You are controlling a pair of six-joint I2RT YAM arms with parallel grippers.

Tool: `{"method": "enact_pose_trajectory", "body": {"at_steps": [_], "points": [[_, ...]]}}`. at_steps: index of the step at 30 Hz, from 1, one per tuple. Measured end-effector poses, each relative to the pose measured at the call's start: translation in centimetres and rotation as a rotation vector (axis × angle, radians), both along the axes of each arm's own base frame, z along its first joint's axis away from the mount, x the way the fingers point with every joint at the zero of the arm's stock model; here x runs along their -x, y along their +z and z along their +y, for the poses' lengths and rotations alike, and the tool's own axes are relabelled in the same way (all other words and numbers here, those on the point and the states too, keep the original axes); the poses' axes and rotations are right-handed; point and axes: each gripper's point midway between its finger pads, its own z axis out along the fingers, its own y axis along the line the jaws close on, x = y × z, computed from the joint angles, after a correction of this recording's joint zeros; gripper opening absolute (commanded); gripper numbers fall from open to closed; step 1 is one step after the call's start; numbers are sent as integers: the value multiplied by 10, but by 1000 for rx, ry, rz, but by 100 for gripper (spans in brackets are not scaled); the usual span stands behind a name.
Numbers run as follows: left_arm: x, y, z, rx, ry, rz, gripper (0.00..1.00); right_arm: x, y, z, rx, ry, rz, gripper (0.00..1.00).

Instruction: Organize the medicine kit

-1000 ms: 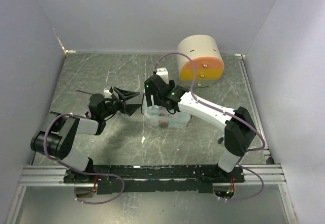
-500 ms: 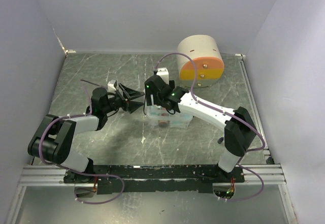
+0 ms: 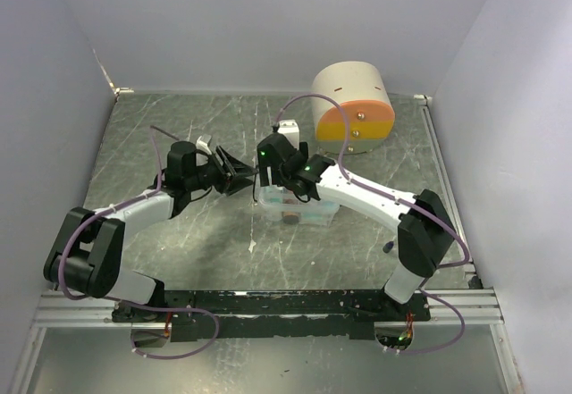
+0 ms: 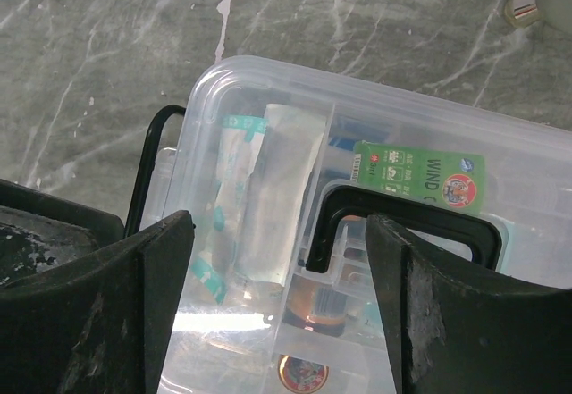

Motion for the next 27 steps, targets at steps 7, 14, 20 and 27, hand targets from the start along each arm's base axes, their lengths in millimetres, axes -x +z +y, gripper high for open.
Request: {"method": "enact_pose_trajectory", "body": {"at_steps": [7, 14, 20, 27], "points": [[0, -4, -3, -113, -45, -29, 56, -1, 0, -3, -18, -6, -1, 71], [1, -7, -4, -206, -78, -62, 56, -2, 1, -6, -51, -9, 8, 68], [6, -11, -7, -283, -109, -77, 56, -2, 1, -6, -66, -8, 14, 65], [23, -24, -10, -380, -165, -49, 53, -3, 1, -7, -67, -8, 16, 65]]}}
